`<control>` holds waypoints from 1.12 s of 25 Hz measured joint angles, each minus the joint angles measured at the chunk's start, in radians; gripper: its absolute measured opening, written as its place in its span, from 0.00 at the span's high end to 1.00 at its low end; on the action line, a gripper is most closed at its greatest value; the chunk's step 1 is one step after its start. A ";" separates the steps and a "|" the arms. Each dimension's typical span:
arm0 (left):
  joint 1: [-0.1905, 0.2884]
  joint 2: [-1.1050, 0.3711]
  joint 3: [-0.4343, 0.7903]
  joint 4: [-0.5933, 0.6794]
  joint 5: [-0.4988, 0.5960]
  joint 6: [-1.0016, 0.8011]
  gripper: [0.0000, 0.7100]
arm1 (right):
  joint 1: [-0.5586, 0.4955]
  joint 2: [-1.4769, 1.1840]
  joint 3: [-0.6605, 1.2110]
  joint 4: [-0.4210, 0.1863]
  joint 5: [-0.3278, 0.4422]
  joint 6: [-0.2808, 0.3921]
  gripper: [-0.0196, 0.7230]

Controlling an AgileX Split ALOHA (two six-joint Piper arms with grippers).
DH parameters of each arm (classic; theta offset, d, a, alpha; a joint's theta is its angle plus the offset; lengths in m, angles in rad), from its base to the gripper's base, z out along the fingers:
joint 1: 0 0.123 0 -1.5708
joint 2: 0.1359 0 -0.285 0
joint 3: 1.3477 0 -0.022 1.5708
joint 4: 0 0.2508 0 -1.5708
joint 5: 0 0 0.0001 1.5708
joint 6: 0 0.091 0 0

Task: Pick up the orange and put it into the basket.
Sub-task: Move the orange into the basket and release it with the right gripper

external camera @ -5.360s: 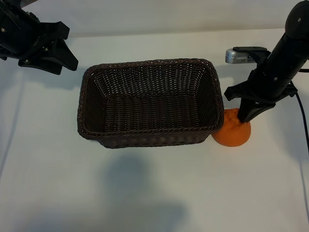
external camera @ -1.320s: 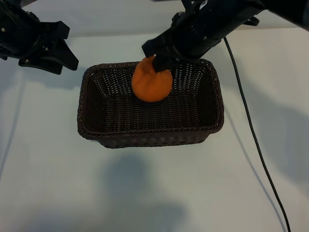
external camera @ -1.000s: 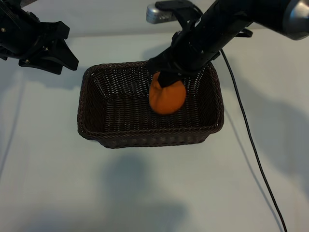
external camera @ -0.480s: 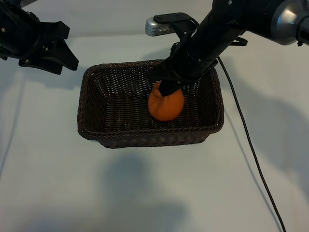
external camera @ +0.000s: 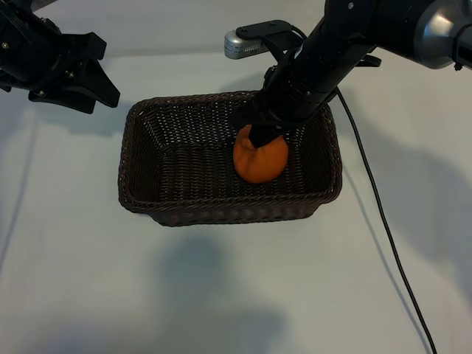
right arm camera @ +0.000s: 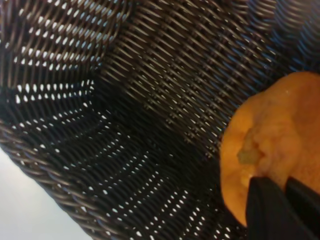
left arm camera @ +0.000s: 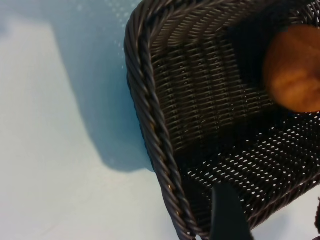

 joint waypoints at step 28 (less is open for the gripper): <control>0.000 0.000 0.000 0.000 0.000 0.001 0.35 | 0.000 0.014 0.001 0.001 -0.011 0.000 0.91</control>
